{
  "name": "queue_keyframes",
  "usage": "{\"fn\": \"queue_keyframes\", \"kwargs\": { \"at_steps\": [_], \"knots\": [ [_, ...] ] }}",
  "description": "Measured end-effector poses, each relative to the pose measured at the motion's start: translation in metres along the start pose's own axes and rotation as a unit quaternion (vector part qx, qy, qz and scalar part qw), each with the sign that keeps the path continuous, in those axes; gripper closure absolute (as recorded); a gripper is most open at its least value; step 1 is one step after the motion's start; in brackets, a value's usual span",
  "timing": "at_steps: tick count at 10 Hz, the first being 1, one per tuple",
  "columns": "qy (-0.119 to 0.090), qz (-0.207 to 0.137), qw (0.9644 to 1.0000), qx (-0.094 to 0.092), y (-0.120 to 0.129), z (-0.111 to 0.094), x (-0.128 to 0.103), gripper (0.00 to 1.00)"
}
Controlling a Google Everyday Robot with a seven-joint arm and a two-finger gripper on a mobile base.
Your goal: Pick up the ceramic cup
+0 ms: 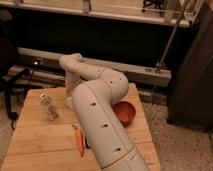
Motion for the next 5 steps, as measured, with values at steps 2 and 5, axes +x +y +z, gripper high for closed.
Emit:
{"fn": "queue_keyframes", "kwargs": {
  "at_steps": [2,5],
  "knots": [
    [-0.003,-0.008,1.0000,0.003,-0.0033,0.0008,-0.0015,0.83],
    [0.001,-0.020,0.9998,0.008,-0.0032,-0.0027,0.0016,1.00]
  ]
}}
